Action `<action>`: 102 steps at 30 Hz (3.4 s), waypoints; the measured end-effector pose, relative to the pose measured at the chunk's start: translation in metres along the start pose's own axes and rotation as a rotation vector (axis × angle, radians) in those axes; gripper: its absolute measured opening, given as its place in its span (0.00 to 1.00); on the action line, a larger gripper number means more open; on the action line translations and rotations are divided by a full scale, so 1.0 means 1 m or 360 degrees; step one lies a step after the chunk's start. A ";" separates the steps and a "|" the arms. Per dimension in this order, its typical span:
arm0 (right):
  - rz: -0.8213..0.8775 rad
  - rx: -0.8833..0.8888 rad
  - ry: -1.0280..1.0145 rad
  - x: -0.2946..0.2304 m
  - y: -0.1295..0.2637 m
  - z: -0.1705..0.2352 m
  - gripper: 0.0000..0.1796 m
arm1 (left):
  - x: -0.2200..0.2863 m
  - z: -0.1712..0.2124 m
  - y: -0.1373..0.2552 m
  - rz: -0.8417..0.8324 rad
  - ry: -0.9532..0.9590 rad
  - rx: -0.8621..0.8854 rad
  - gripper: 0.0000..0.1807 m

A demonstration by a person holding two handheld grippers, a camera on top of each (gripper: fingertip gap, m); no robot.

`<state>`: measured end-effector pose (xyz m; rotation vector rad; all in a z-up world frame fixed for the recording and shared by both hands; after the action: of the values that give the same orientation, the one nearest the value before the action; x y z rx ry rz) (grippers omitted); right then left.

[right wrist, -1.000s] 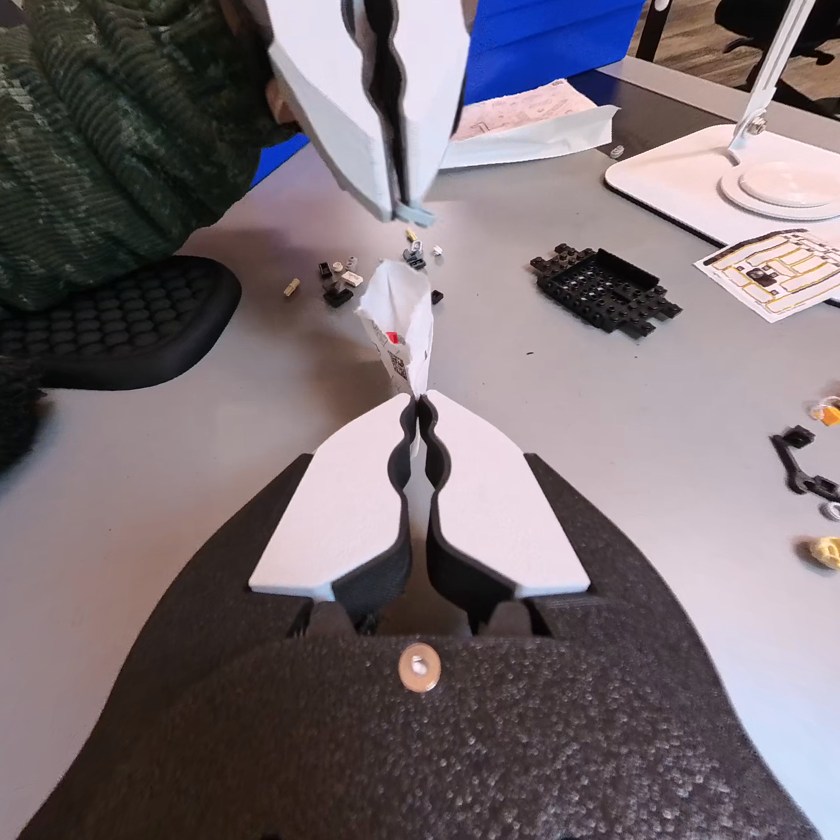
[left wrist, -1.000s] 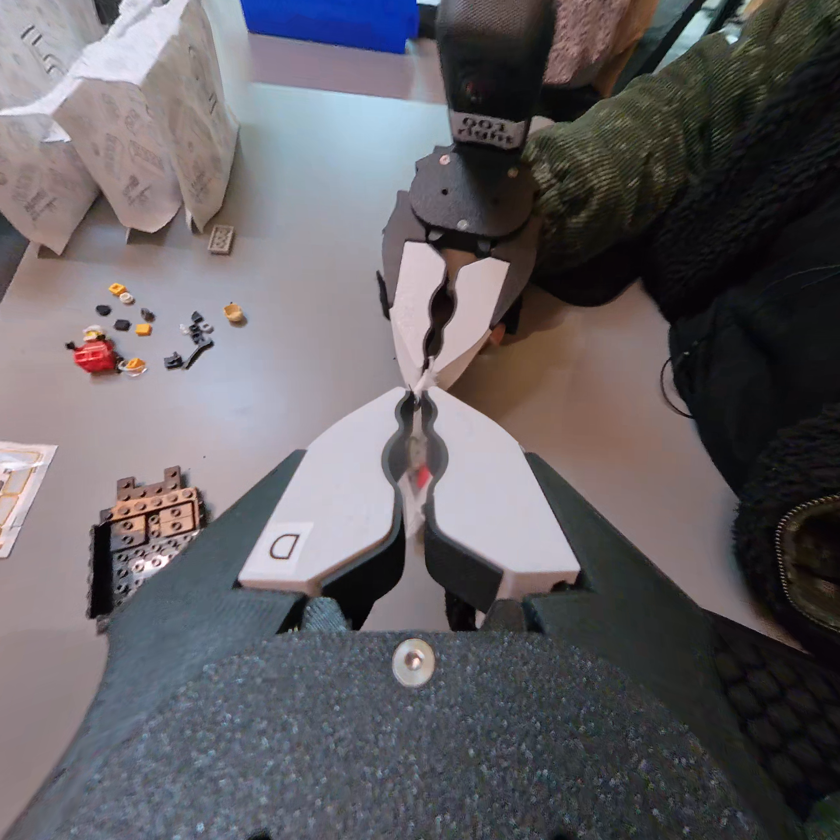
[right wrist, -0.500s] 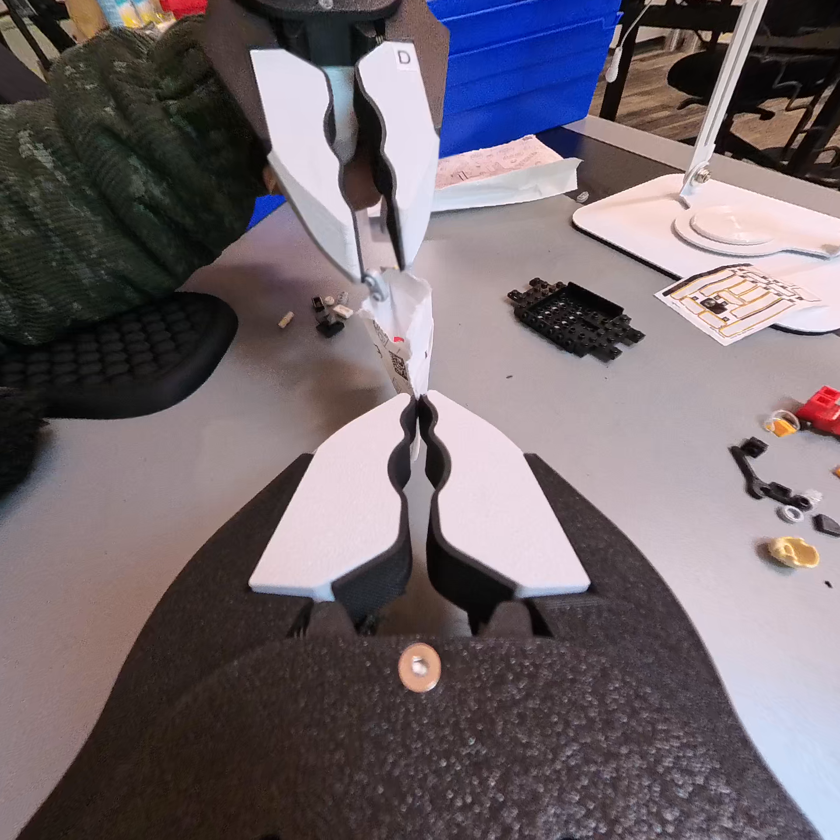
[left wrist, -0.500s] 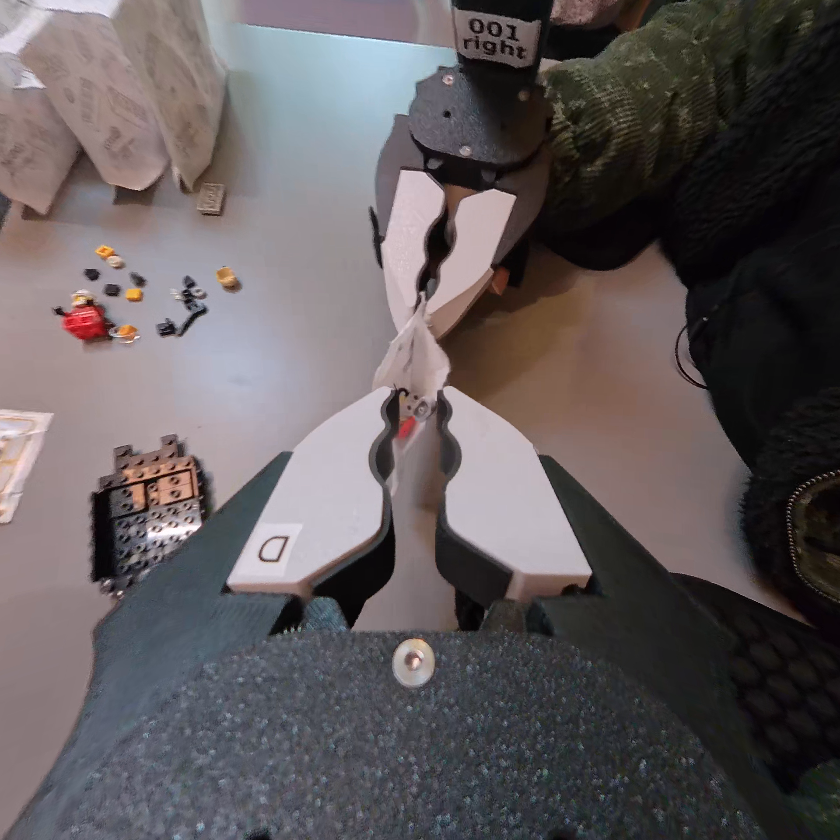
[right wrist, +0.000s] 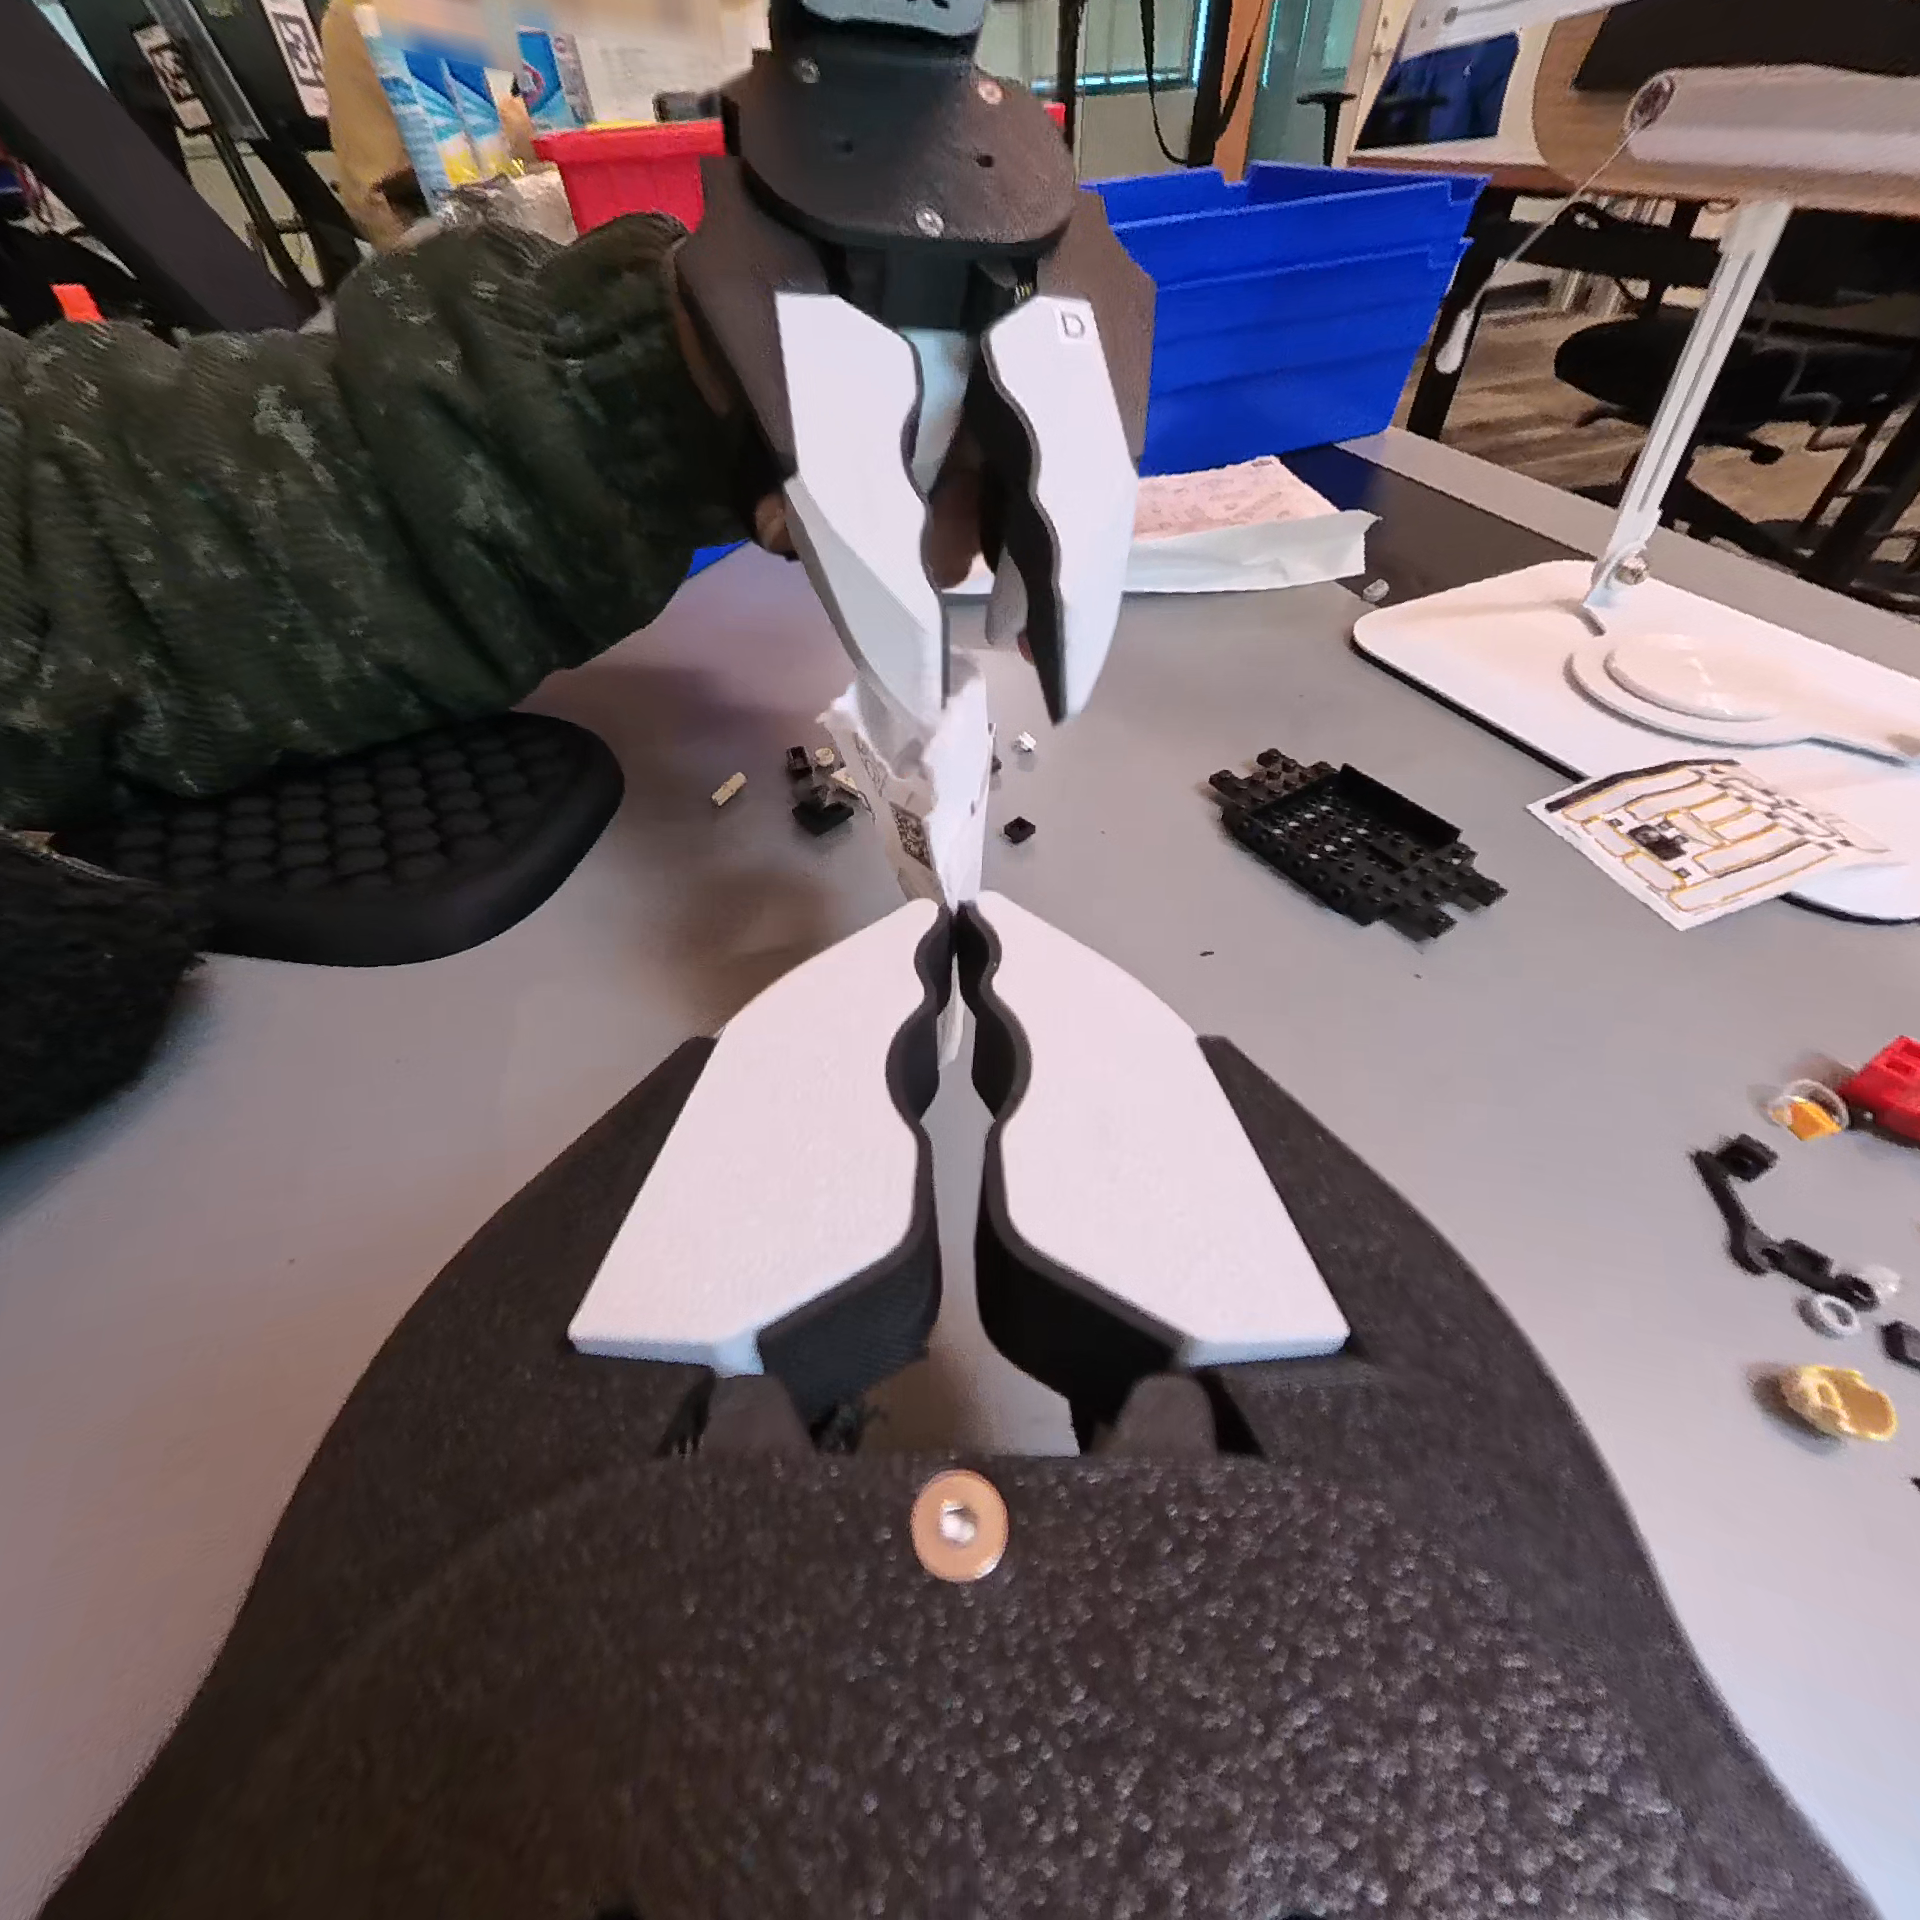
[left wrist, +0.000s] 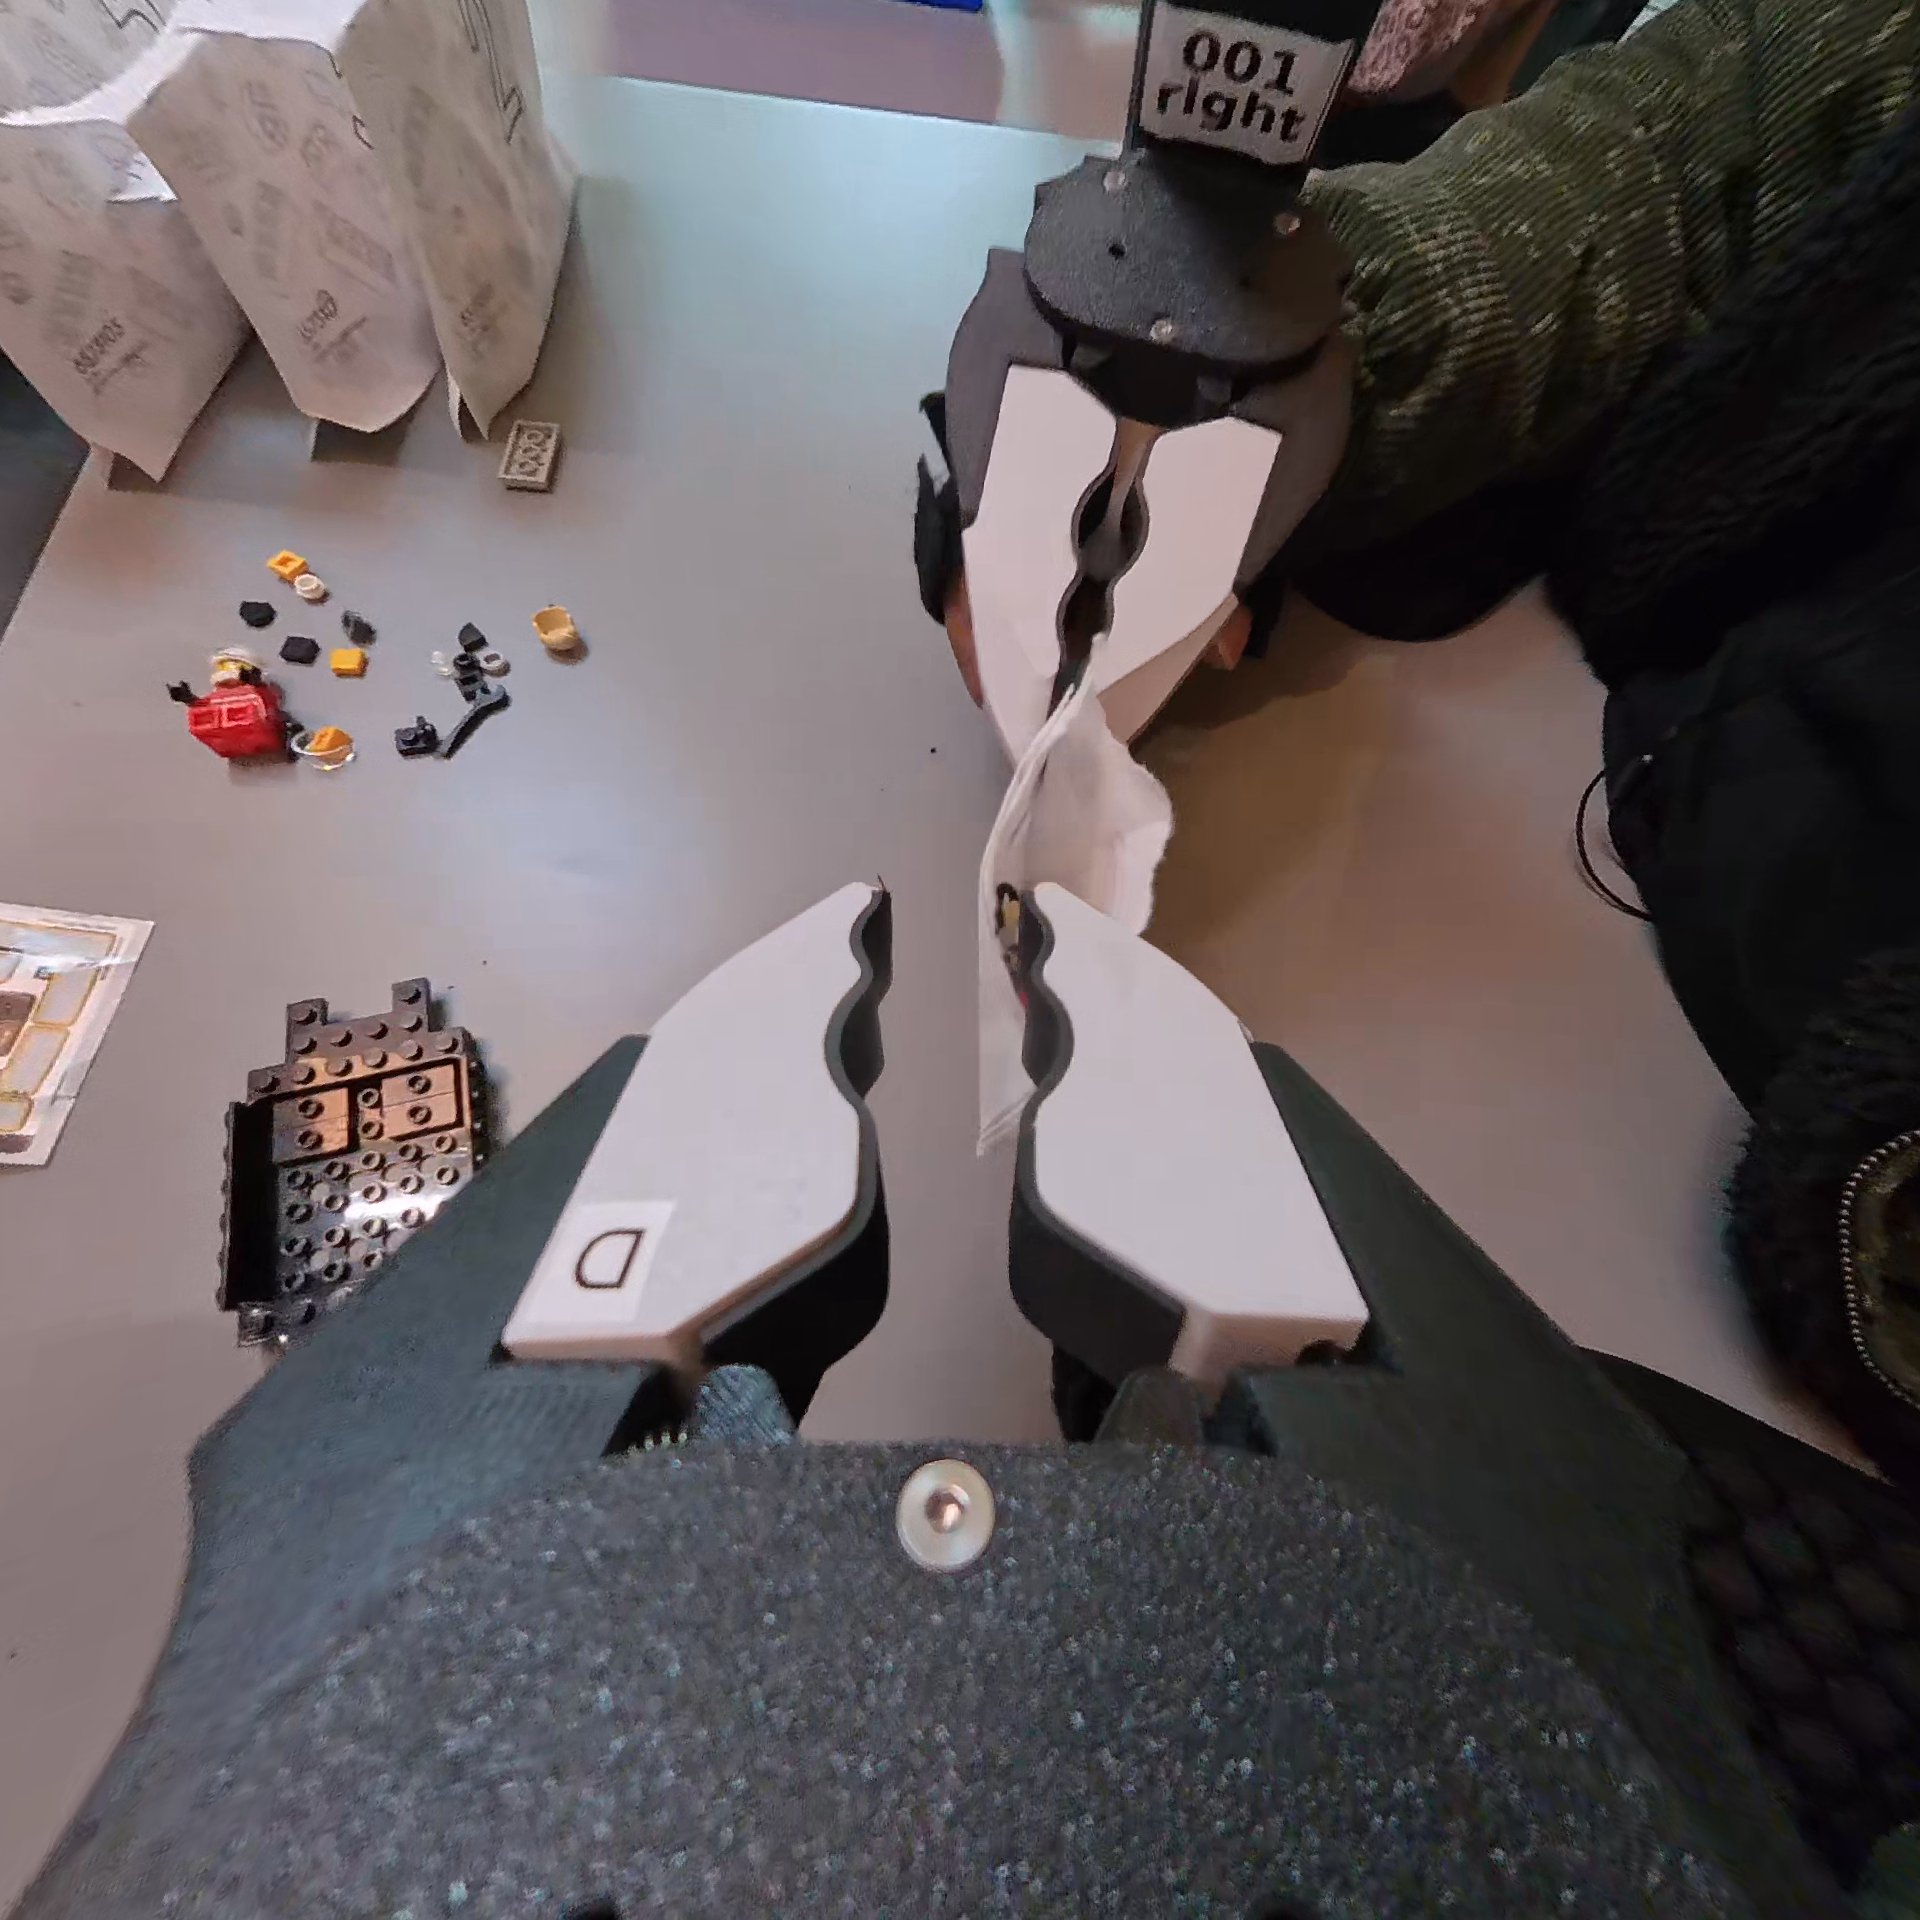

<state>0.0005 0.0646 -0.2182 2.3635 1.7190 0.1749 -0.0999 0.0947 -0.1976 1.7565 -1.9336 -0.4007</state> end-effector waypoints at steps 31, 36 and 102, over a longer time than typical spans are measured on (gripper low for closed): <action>0.0065 -0.0039 -0.0074 0.011 0.003 0.004 0.00 | -0.207 0.126 0.127 -0.1937 0.1157 0.0004 0.10; 0.0060 -0.0043 -0.0094 0.014 0.003 0.004 0.00 | -0.226 0.130 0.131 -0.2007 0.1239 -0.0018 0.11; -0.0002 0.0064 -0.0068 0.004 0.004 -0.002 0.00 | 0.023 0.022 0.026 -0.0551 0.0257 0.0467 0.10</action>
<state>0.0048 0.0674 -0.2158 2.3766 1.7205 0.0894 -0.1347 0.0731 -0.1982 2.2486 -1.6402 -0.0860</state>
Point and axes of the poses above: each gripper's, where its closed fingertips meet, y back along the fingers, z out of its underside, x = y × z across the jaws, the point moved 4 cm from there along y, back along the fingers, and after that the axes turned 3 degrees about z, right-handed, at the moved point
